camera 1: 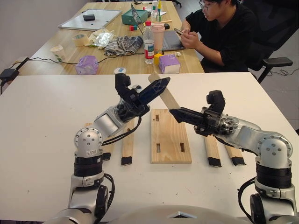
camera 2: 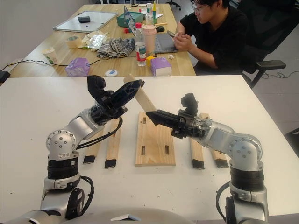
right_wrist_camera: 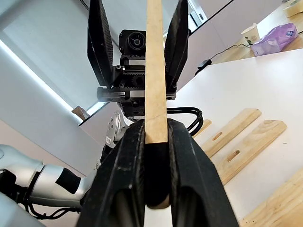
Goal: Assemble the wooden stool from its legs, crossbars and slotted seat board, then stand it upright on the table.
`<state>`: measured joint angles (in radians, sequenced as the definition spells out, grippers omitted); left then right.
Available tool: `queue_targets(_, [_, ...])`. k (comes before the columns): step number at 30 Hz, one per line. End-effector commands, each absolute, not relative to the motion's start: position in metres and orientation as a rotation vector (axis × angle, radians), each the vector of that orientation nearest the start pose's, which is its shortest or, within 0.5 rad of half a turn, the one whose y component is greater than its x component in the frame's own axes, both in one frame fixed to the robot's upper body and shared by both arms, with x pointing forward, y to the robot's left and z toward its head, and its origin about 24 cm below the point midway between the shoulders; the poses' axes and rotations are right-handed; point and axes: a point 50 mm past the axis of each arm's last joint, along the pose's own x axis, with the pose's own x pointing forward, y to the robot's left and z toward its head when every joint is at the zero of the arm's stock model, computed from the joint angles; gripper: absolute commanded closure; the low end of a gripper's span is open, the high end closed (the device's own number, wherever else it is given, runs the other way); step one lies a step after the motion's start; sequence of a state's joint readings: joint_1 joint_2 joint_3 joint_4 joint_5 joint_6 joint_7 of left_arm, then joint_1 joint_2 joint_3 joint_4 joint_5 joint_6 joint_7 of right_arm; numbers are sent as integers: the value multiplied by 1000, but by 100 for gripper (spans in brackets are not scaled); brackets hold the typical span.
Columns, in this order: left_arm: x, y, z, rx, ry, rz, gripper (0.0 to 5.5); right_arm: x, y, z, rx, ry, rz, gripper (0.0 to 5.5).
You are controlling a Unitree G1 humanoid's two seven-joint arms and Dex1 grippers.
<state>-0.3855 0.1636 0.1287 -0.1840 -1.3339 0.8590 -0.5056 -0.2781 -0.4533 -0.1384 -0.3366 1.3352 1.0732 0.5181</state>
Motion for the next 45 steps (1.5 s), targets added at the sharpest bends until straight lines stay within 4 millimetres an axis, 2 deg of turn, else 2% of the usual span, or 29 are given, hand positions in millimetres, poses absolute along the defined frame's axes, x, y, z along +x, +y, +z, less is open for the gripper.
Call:
queue_targets(1, [263,106,171,-940,26,-1258,354,234,-140,158,615,332,1229,509])
queue_targets(9, [265,111,163,-898,53,-1235,479,234,-139,162,634,311,1232,509])
queue_targets(16, [265,112,159,-840,58,-1227,496,235,-139,162,648,310,1220,509])
queue_targets(17, [266,112,158,-830,53,-1220,496,234,-139,161,651,314,1216,472])
queue_targets(21, [274,118,155,-761,34,-1125,507,234,-142,159,620,314,1188,412])
queue_targets(23, [280,128,149,-717,24,-1043,507,236,-153,154,575,317,1145,408])
queue_targets(28, [284,170,128,-614,47,-806,512,228,-205,153,495,279,1063,408])
queue_targets(31, [279,189,117,-555,75,-680,512,238,-228,145,483,245,914,408])
queue_targets(38, [260,208,99,-383,157,-467,512,245,-237,135,480,209,780,408])
queue_targets(45, [250,211,79,-308,240,-364,512,245,-236,130,468,229,764,408])
